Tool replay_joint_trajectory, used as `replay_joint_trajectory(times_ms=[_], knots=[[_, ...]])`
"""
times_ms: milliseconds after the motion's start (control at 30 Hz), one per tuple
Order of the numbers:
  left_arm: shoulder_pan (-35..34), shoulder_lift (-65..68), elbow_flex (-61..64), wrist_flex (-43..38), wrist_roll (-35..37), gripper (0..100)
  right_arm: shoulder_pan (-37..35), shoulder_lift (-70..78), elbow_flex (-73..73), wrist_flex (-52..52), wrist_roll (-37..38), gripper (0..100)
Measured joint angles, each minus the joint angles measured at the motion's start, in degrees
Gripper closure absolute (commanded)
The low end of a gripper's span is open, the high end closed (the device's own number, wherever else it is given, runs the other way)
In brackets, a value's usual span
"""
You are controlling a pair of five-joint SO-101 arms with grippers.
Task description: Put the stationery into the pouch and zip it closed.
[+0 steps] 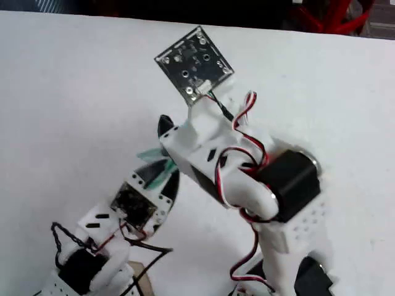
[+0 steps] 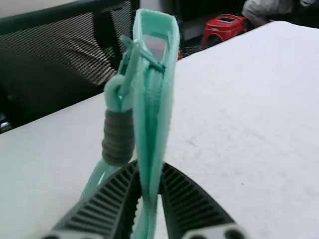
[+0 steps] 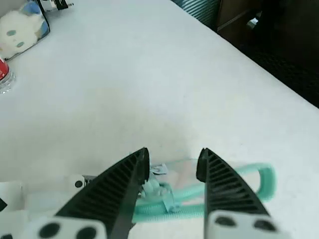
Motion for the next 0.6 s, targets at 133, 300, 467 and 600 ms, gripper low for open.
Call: replay_joint_trajectory(times_ms=[133,300,467,600], knots=[[2.6,0.0,0.4,0.4,-0.1,98,2.4,-0.6,6.0,0.1,1.1,83.3],[2.7,0.0,0.5,0.4,-2.4,98,1.5,-4.4,17.1,0.1,5.2,83.3],[2.7,0.0,1.0,0.4,-2.7,98,-0.2,-9.3,25.1,0.1,9.7,83.3],[2.8,0.0,1.1,0.4,-2.7,98,-0.1,-10.0,28.7,0.1,11.4,83.3]])
